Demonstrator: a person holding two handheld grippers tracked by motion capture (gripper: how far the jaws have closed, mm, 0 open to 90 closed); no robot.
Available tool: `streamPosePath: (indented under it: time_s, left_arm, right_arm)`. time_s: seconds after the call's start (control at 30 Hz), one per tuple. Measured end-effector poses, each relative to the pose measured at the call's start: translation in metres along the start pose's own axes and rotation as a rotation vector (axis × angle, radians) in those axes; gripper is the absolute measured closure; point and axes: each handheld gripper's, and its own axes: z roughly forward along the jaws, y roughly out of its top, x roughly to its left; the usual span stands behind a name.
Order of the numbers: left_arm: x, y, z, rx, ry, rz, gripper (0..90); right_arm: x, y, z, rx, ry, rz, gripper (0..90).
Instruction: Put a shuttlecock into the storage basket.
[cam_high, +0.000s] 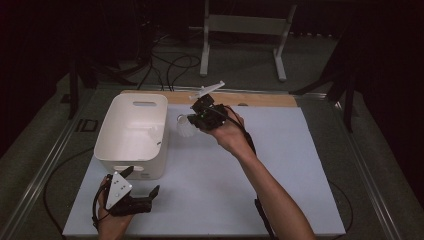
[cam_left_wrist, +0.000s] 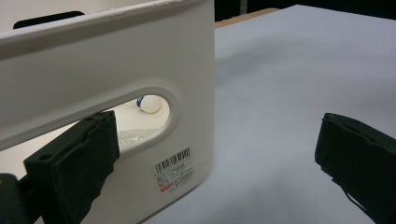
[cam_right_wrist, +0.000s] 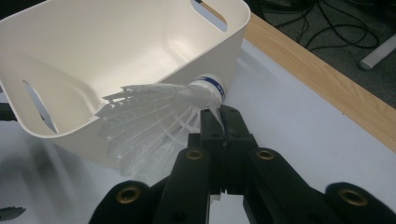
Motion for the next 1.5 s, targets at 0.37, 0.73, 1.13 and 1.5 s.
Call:
streamPosePath:
  time_s: [0.37, 0.73, 1.13, 1.5]
  left_arm:
    - [0.0, 0.0, 0.0, 0.0, -0.001, 0.0, 0.5]
    - [0.0, 0.0, 0.0, 0.001, -0.001, -0.002, 0.4]
    - [0.0, 0.0, 0.0, 0.001, -0.002, -0.004, 0.5]
    - [0.001, 0.0, 0.0, 0.0, -0.001, -0.002, 0.5]
  right_arm:
    - [0.0, 0.008, 0.002, 0.0, 0.001, 0.0, 89.8]
    - [-0.001, 0.013, 0.002, -0.007, 0.008, 0.006, 89.9]
    - [-0.003, 0.02, 0.003, -0.017, 0.024, 0.012, 89.9]
    - [0.0, 0.026, 0.005, -0.027, 0.034, 0.011, 89.8]
